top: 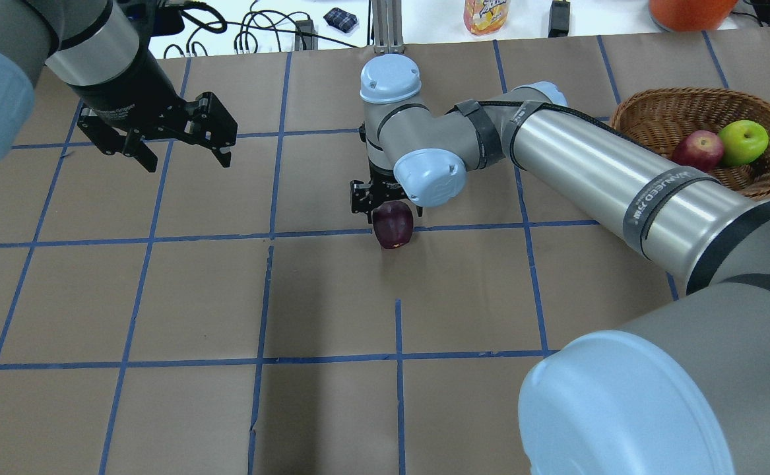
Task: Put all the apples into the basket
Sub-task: 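Carry the dark red apple over the basket with the right gripper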
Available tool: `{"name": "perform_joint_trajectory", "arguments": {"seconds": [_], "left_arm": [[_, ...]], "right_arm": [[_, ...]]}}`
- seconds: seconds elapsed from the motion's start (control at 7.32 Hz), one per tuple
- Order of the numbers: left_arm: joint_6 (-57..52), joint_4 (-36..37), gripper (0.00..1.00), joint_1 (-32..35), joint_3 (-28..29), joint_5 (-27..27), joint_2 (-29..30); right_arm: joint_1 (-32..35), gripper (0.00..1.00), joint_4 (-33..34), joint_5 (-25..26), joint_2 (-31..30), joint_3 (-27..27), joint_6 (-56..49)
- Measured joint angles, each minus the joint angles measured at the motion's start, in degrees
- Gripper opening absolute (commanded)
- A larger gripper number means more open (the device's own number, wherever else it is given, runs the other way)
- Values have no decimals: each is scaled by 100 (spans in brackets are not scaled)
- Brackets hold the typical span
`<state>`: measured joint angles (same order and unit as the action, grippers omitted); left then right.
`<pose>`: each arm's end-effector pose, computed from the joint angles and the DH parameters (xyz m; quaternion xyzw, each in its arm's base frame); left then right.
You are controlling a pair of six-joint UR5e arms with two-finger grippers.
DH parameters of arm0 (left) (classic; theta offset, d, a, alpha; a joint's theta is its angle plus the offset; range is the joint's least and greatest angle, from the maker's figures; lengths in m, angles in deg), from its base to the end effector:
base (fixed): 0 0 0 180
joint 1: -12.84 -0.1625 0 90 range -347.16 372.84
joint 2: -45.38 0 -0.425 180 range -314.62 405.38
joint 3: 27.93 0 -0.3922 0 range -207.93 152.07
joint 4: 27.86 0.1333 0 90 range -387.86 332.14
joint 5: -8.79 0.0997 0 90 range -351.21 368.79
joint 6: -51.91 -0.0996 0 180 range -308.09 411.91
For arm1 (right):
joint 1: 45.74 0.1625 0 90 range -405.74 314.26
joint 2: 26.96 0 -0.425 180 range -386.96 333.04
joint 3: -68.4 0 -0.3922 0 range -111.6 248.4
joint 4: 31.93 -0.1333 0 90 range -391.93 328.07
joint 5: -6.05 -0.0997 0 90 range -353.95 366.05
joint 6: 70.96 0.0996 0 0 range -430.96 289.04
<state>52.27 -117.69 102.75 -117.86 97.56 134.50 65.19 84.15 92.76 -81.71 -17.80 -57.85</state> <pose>-0.1347 -0.4875 0.4963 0.0038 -0.9999 0.0097 0.0108 0.3691 -0.5760 0.1966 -0.0667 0.9963 0.0532 0.0137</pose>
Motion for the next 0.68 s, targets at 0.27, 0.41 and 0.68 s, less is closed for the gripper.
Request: {"name": "perform_joint_trajectory", "arguments": {"seconds": [0.27,0.41,0.68], "left_arm": [[0,-3,100,0,2,1,0],[0,-12,100,0,1,5,0],[0,-10,100,0,0,8,-3]], "right_arm": [[-13,0,29,19,56,8,36],[-38,0,40,29,18,39,41],[-234,0,-251,80,-337,94,22]]}}
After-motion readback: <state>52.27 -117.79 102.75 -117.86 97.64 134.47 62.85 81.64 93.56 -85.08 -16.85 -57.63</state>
